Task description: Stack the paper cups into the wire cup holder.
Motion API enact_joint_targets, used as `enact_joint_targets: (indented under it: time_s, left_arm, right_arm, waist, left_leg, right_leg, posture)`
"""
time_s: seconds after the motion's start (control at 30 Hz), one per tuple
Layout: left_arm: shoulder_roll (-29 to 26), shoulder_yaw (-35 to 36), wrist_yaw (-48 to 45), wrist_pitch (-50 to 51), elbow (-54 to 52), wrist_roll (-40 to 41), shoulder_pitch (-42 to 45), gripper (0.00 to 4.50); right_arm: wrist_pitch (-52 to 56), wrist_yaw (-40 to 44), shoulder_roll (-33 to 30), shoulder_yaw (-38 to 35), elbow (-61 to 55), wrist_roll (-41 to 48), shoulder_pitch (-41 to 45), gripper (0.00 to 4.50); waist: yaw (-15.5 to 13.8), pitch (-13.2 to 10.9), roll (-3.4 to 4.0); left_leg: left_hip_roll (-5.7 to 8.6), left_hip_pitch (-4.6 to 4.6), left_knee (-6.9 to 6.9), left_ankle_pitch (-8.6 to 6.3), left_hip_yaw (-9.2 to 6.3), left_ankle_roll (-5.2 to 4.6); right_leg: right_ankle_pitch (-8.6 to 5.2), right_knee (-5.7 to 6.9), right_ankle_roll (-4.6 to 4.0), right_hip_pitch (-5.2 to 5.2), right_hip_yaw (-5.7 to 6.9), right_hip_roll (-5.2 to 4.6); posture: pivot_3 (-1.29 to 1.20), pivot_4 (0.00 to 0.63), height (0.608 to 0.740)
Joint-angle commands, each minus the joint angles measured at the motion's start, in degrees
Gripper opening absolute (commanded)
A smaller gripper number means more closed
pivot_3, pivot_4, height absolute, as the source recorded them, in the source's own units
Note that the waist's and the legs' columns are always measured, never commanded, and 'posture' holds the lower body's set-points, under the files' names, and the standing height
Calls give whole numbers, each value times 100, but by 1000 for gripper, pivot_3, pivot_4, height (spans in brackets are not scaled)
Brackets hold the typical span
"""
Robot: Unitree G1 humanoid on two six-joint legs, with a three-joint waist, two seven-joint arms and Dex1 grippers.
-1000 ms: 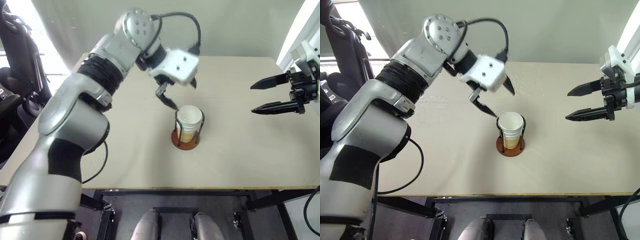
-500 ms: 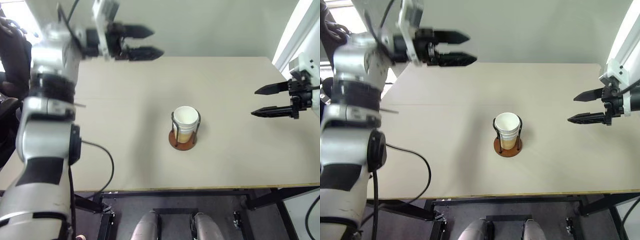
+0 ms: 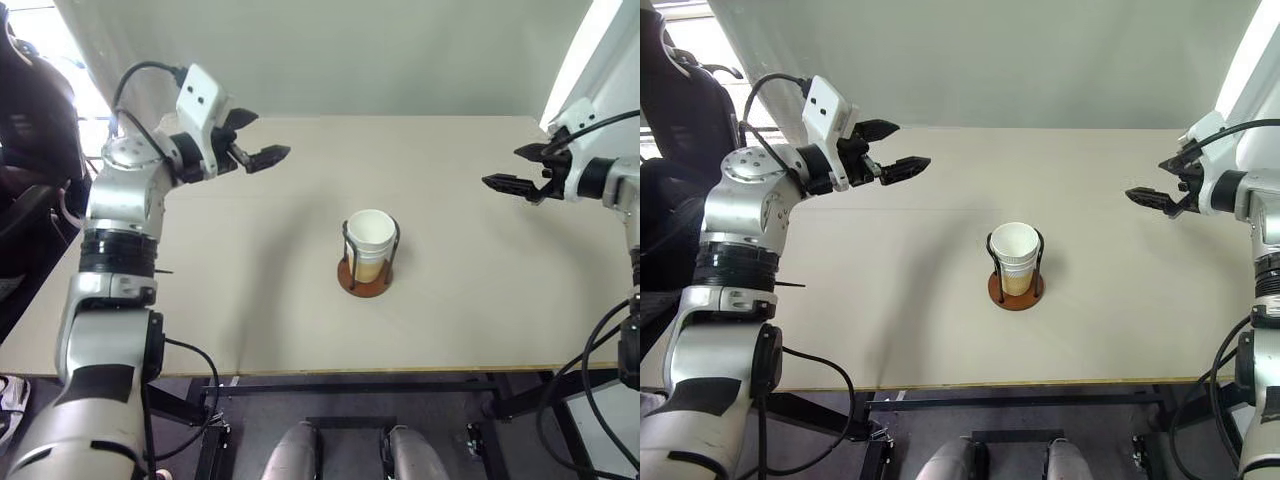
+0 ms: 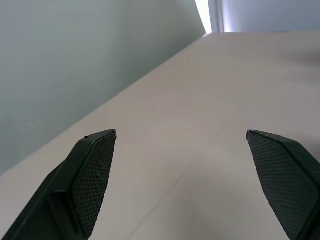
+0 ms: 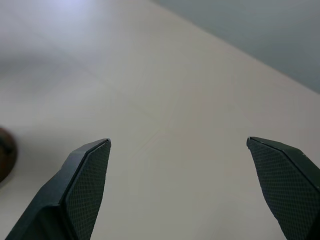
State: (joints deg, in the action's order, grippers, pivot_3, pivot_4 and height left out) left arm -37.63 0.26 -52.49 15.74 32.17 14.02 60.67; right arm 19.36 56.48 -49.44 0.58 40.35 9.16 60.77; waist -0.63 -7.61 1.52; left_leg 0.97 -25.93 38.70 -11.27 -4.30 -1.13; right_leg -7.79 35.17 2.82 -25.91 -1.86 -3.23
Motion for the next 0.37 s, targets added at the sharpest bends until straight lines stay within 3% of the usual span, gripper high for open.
enact_joint_targets:
  time_s: [0.03,0.23,0.37]
  left_arm:
    - [41,347,79,-91,-133,163,40,4459]
    - [414,1053,1126,-364,391,270,-35,4459]
    - [565,1009,1436,-773,554,42,-128,4459]
  right_arm:
    - [-271,-249,24,-329,-94,38,-77,4500]
    - [-772,-980,333,-729,6,74,-400,4500]
    - [-1207,-1425,563,-848,152,7,-512,4500]
  waist:
    - [-3,0,-1]
    - [2,0,0]
    - [0,0,0]
  left_leg:
    - [0,0,-3,1,-2,2]
    - [0,3,-24,3,-4,6]
    - [-2,5,-43,8,-4,13]
  right_leg:
    - [0,0,0,-1,2,0]
    - [2,-10,0,-3,2,-1]
    - [6,-13,3,-8,4,-1]
  posture:
    - [0,150,740]
    - [0,150,740]
    - [0,150,740]
